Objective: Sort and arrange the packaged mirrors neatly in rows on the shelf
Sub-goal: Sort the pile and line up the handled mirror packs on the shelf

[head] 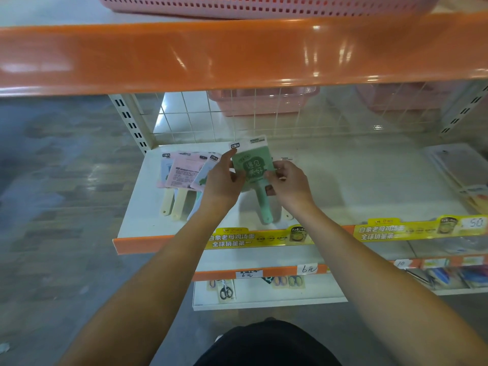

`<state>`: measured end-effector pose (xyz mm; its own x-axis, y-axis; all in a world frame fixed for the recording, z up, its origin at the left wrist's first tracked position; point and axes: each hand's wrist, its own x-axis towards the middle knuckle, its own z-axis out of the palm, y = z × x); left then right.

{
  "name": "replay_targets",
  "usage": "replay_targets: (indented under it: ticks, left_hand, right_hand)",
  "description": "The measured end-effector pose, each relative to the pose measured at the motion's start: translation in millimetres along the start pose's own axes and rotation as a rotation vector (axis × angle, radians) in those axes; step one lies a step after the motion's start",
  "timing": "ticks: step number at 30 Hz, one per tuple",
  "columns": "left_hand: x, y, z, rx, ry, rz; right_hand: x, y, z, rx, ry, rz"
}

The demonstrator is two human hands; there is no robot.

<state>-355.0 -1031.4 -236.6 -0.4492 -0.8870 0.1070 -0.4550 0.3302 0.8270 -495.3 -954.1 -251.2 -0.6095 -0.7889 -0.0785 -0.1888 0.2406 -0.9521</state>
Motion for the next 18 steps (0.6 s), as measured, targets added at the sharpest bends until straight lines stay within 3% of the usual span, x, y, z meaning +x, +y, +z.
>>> replay_targets:
  ticks: [2,4,7,13,18]
  left_hand:
    - [0,-4,1,0.238,0.021,0.113]
    - [-2,-4,3,0.308,0.042,0.156]
    - [-3,4,8,0.162,0.052,0.129]
    - [8,12,0,-0.066,0.103,-0.063]
    - [9,11,-7,-0.164,0.110,-0.123]
  right_hand:
    - [-1,-1,2,0.055,0.007,0.015]
    - [-4,-4,4,0.112,0.017,0.003]
    - [-10,-9,9,0.088,0.014,-0.121]
    - [-19,-7,9,-0.004,-0.230,-0.330]
    - [-8,-7,4,-0.074,-0.029,-0.270]
